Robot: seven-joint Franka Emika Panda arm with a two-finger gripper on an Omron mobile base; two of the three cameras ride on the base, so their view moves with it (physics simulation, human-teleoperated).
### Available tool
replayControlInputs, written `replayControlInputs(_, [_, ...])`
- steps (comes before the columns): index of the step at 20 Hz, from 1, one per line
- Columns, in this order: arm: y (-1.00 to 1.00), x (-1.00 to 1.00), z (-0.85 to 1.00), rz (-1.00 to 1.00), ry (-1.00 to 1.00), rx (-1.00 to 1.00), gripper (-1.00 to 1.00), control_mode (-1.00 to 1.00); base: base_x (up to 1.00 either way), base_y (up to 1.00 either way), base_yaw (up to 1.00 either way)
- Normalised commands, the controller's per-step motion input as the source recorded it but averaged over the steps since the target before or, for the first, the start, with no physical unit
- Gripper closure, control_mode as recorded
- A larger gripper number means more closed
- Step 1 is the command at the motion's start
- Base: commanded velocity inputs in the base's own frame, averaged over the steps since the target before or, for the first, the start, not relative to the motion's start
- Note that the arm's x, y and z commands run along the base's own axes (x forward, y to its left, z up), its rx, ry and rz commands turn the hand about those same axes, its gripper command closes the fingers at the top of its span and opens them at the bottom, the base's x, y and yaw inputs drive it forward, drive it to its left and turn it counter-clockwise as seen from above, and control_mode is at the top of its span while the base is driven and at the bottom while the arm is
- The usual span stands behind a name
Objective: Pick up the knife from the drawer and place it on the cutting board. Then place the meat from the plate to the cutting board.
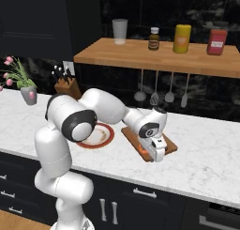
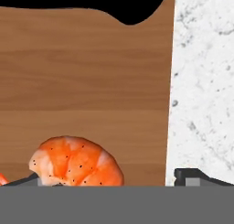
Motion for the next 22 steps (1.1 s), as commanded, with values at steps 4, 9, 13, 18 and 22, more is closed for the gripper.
replayControlInputs(4, [0.0, 0.2, 0.0, -0.03, 0.0, 0.0, -1.0, -1.0, 0.0, 0.0, 0.0])
replayControlInputs(9, [-0.01, 0.42, 0.0, -0.09, 0.0, 0.02, 1.0, -1.0, 0.0, 0.0, 0.0])
replayControlInputs(13, [0.0, 0.23, 0.0, -0.04, 0.02, 0.0, 1.0, -1.0, 0.0, 0.0, 0.0])
replayControlInputs(18, [0.0, 0.0, 0.0, 0.0, 0.02, 0.0, 1.0, -1.0, 0.0, 0.0, 0.0])
replayControlInputs(22, [0.0, 0.0, 0.0, 0.0, 0.0, 0.0, 1.0, -1.0, 0.0, 0.0, 0.0])
